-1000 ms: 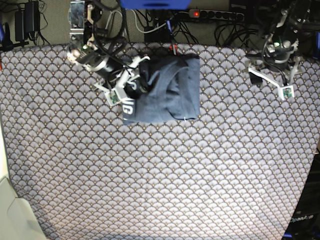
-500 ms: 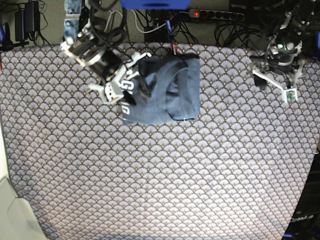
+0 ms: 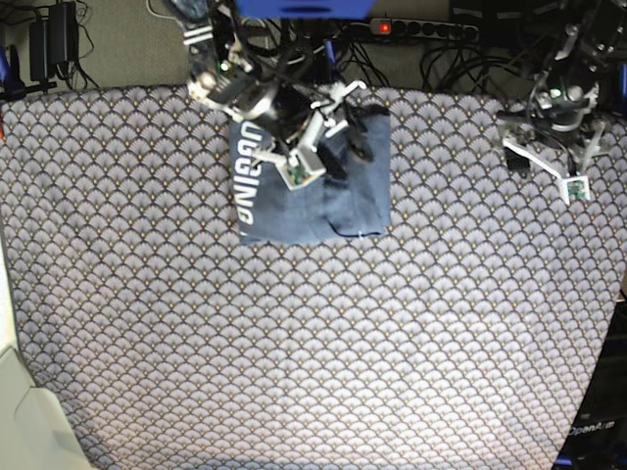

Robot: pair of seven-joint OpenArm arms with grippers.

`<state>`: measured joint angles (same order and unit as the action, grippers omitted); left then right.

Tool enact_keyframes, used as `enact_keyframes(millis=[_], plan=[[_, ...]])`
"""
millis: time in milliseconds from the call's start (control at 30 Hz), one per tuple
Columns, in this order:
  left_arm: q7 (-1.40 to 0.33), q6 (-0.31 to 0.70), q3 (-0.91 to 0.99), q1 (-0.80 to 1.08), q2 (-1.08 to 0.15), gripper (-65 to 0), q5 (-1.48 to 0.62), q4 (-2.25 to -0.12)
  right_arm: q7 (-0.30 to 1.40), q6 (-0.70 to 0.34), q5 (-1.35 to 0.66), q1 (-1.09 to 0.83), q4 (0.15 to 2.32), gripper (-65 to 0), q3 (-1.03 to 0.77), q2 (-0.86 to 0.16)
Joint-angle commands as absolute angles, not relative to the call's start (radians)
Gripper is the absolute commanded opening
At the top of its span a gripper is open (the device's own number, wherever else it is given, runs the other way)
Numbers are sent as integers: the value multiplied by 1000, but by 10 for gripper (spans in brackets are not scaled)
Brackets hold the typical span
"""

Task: Fold the T-shirt properly
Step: 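Grasp the lettered edge of the folded shirt with the right gripper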

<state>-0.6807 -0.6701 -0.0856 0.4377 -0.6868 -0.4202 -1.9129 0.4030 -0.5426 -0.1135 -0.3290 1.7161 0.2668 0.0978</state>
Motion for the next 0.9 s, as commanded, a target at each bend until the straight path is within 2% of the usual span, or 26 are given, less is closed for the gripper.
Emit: enact_keyframes(millis=[0, 333, 767, 867], plan=[[-664, -674, -77, 437, -702, -164, -409, -1925, 383, -545, -128, -312, 1712, -362, 271, 105], [-659, -674, -77, 440, -699, -164, -409, -1926, 384, -487, -128, -236, 1662, -362, 271, 51], [-662, -674, -77, 433, -699, -164, -409, -1926, 383, -486, -128, -191, 1498, -367, 285, 84], [-662, -674, -77, 433, -699, -164, -409, -1926, 383, -486, -128, -165, 1484, -400, 338, 74]])
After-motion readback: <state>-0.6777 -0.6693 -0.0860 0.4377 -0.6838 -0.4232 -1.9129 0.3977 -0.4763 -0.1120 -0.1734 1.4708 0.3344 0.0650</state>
